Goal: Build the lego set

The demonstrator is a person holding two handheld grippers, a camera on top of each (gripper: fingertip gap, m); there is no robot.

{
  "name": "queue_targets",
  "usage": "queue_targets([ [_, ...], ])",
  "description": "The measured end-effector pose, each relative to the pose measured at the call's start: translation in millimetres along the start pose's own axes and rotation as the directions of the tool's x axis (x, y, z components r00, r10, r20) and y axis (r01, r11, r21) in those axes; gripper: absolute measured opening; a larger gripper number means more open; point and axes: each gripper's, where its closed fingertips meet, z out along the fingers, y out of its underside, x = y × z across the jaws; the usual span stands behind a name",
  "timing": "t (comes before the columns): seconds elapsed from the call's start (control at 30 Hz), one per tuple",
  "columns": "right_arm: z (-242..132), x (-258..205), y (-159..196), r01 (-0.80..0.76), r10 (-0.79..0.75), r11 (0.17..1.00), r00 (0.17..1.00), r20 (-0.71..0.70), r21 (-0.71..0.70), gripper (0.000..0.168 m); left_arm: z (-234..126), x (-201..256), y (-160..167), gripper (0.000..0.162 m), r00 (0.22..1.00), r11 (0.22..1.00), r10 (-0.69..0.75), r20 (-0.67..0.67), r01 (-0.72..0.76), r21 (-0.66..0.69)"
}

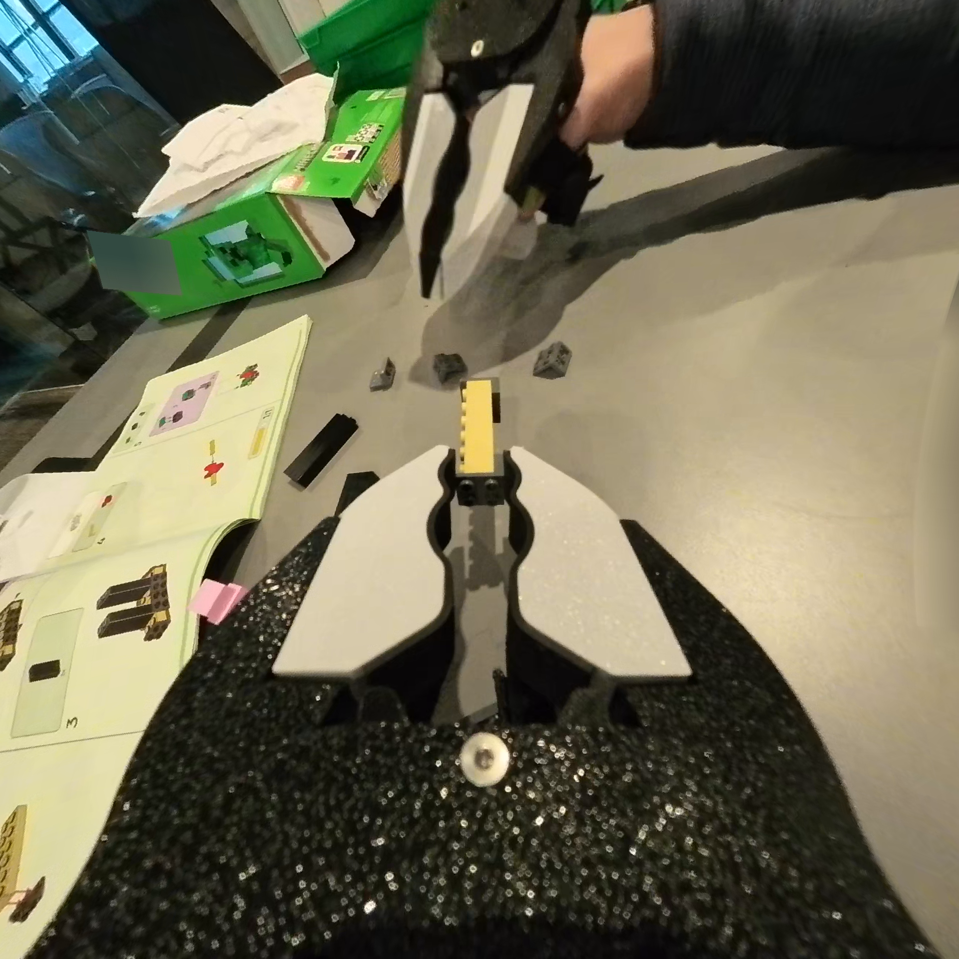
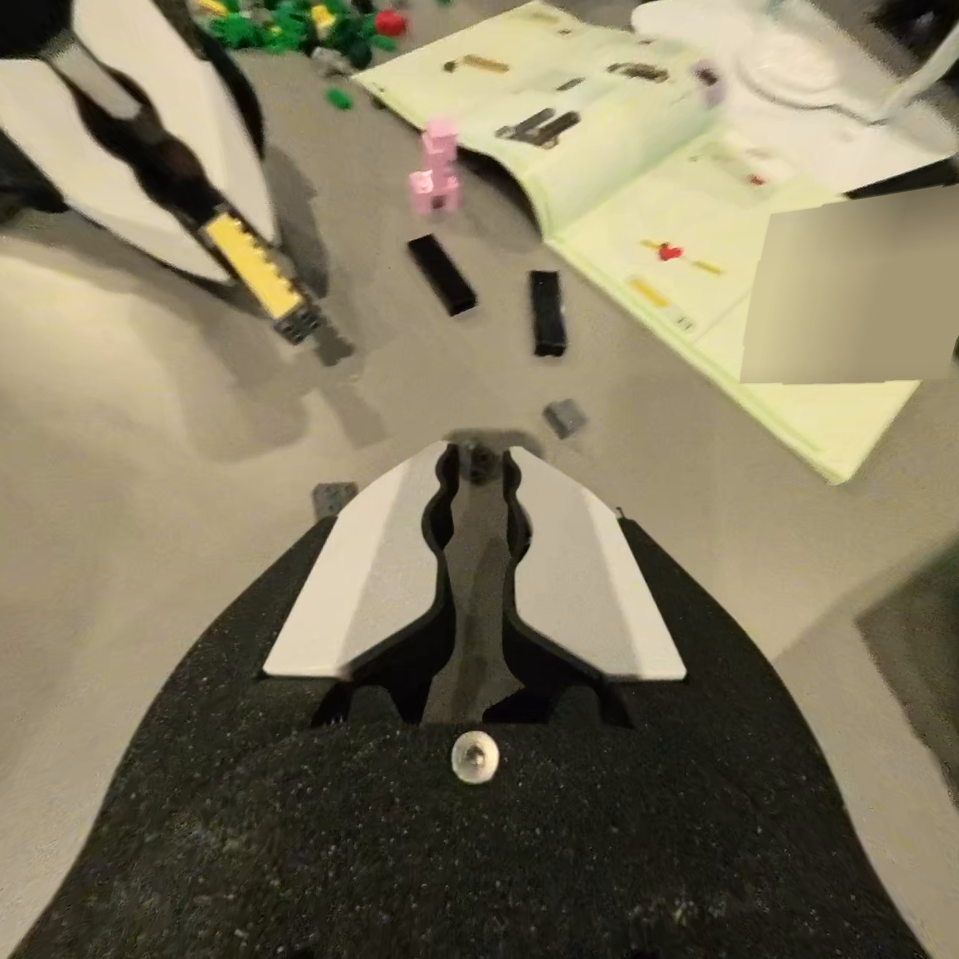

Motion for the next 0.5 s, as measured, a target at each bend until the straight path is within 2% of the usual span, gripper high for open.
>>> queue_targets([
  [0.03,2,6,-3,0.017,-0.017,1.000,0.999,-0.035,0.000,0.013,0,0,0,0.017,1.000,1.000,0.001,0.001,-0.001,0.001],
  [0.13,8,21,2,0.098,-0.105,0.991,0.992,-0.076,-0.086,0.002,0,0,0,0.017,1.000,1.000,0.003,0.000,-0.003,0.001],
  [0.27,23,33,9,0.149,-0.157,0.972,0.987,-0.031,-0.181,0.002,0,1,1,0.017,1.000,1.000,0.012,-0.003,-0.012,-0.008],
  [0.5,39,38,5,0.191,-0.191,0.967,0.981,0.013,-0.167,0.007,2,2,3,0.017,1.000,0.999,0.024,-0.005,-0.024,-0.021],
])
